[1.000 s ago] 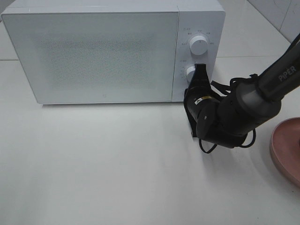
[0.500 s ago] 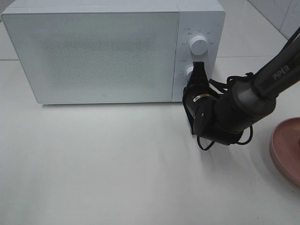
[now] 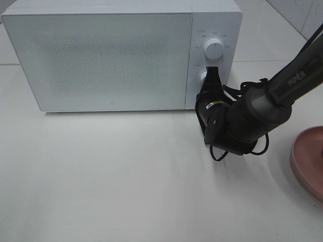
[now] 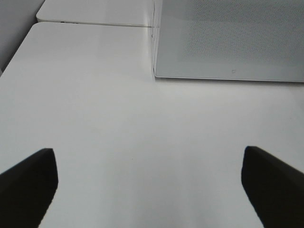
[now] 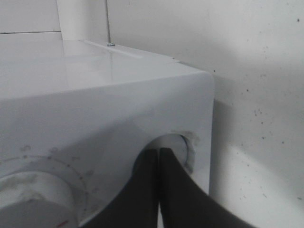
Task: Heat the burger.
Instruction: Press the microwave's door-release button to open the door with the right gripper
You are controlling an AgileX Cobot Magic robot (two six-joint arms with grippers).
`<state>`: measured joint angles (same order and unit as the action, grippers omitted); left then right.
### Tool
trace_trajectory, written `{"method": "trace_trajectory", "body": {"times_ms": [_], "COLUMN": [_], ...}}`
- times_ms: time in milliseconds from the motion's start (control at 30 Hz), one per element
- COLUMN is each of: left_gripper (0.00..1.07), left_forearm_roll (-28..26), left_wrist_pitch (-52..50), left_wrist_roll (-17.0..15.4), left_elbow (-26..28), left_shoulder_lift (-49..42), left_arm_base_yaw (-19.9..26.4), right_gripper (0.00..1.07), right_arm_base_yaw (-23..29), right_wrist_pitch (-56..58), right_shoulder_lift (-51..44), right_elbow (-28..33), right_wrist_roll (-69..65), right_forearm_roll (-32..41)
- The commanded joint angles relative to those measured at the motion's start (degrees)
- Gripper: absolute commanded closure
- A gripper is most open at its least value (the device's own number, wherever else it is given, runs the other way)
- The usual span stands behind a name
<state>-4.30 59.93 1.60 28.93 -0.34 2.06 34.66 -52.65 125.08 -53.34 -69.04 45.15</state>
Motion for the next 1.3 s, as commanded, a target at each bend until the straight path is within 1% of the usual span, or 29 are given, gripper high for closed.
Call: {"method": "trace_trajectory", "body": {"times_ms": [33,133,233,733,833,900,933,1033,1233,1300], "left_gripper": [0.09,0.09,0.09,0.09,0.09,0.09,0.09,0.09,0.09,0.09], "left_forearm_roll": [-0.23,-0.23,-0.23,-0.23,-0.23,-0.23,-0.23,-0.23,-0.23,-0.23], "left_wrist_pitch": [-0.57,-0.57,-0.57,-0.57,-0.57,-0.57,-0.57,-0.57,-0.57,-0.57], "left_wrist_roll": [-0.40,-0.40,-0.40,-0.40,-0.40,-0.40,-0.40,-0.40,-0.40,-0.40], "left_elbow": [-0.11,-0.11,-0.11,-0.11,-0.11,-0.11,-0.11,-0.11,-0.11,-0.11], "left_shoulder_lift": [-1.15,-1.15,-1.15,-1.15,-1.15,-1.15,-1.15,-1.15,-1.15,-1.15], "left_arm_base_yaw": [-0.34,-0.34,-0.34,-0.34,-0.34,-0.34,-0.34,-0.34,-0.34,-0.34], "right_gripper": [1.07,1.07,1.07,1.07,1.07,1.07,1.07,1.07,1.07,1.06], "right_arm_base_yaw": [-1.43,-1.49,-1.49,-1.26,-1.26,-1.26,-1.26,-1.26,-1.26,-1.26], "right_wrist_pitch": [-8.19,-7.96,-7.68,-5.21,-4.70,-4.07,-1.26,2.01,3.50,4.64], "right_shoulder_lift": [0.74,1.66,1.78,1.26,-0.46,-0.92,-1.78,-2.86,-4.76,-6.42], "right_elbow": [-5.04,-6.76,-7.22,-6.59,-4.13,-3.67,-2.52,-1.03,1.89,4.07], "right_wrist_roll": [1.43,2.29,2.75,4.35,4.35,4.24,4.24,4.41,4.41,4.41], "right_forearm_roll": [-2.92,-2.92,-2.58,-2.64,-2.64,-2.86,-3.67,-4.70,-5.16,-7.28]}}
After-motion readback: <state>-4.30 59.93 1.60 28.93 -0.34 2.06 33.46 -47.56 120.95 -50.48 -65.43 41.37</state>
